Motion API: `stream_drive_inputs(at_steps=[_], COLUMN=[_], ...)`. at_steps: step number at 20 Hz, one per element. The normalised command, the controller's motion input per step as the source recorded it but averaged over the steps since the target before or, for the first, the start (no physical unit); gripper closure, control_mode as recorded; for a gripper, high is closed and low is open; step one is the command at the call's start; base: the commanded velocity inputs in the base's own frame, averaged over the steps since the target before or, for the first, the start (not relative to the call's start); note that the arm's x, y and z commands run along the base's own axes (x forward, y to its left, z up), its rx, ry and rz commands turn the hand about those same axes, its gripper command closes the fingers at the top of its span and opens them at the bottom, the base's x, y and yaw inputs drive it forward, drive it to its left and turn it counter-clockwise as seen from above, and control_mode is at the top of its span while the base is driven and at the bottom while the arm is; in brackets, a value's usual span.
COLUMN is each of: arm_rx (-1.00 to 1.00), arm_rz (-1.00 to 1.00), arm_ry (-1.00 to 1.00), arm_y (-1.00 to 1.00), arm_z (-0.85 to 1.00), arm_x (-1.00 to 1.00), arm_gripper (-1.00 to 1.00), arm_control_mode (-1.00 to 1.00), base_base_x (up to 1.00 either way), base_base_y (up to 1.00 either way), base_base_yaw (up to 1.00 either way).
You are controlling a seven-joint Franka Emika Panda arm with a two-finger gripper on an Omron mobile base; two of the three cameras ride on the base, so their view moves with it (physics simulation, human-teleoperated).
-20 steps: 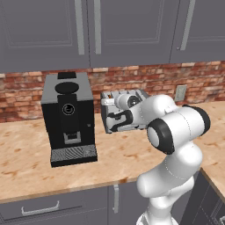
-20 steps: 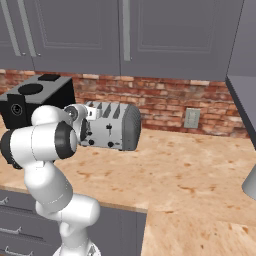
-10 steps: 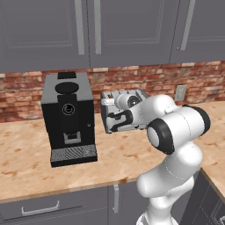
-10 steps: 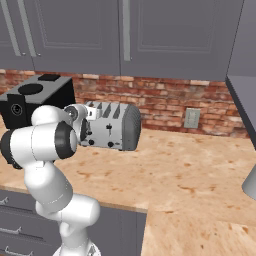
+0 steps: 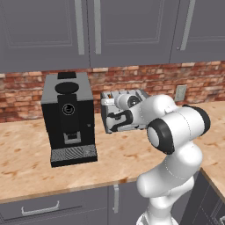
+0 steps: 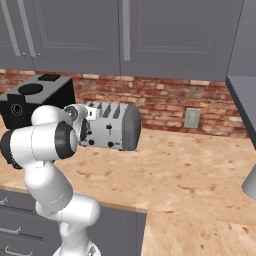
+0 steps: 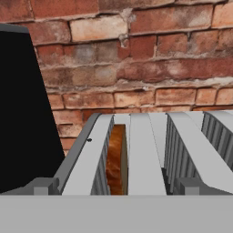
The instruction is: Start the toaster. Once the lever pops up, take the bread to the plate on the dining counter.
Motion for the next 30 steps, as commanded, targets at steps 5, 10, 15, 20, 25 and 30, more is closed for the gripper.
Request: stream_drive_inputs(at_steps=[5,10,15,20,25,30], arm_rx=[0.00,0.00,0.00,0.00,0.00,0.00], arm_rz=[0.00,0.00,0.00,0.00,0.00,0.00], arm_ry=[0.00,0.00,0.00,0.00,0.00,0.00], arm_y=[0.00,0.00,0.00,0.00,0.00,0.00], arm_z=[0.00,0.00,0.00,0.00,0.00,0.00], arm_x=[0.00,0.00,0.00,0.00,0.00,0.00], arm_gripper=[-1.00,-1.00,-1.00,-1.00,-1.00,-1.00], arm_control_mode=[-1.00,-1.00,-1.00,-1.00,-1.00,-1.00], base_base_x=[0.00,0.00,0.00,0.00,0.00,0.00], base_base_y=[0.00,0.00,0.00,0.00,0.00,0.00], base_base_yaw=[0.00,0.00,0.00,0.00,0.00,0.00])
